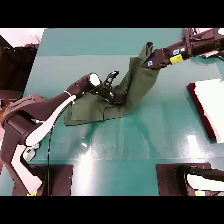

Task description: Fold the shirts.

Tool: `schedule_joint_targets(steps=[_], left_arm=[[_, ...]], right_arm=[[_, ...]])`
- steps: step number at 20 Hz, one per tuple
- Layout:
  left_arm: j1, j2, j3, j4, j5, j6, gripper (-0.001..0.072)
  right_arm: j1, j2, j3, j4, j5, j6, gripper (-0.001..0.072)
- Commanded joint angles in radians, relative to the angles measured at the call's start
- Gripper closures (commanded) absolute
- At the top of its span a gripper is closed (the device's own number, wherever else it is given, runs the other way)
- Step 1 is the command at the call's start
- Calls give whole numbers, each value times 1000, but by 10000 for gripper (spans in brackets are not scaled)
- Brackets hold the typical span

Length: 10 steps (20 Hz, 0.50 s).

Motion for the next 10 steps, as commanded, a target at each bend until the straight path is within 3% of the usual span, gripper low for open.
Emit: schedule_joint_targets(steps=[1,8,10], left_arm=[[24,-9,94,44,-95,-2,680],[217,-8,461,175,-496,-2,681],[288,31,520,234,-526,-14,681]], right_arm=[[49,1,21,0,-27,5,699],[144,-7,21,-3,-109,4,698],[185,-34,21,-2,-113,4,698]])
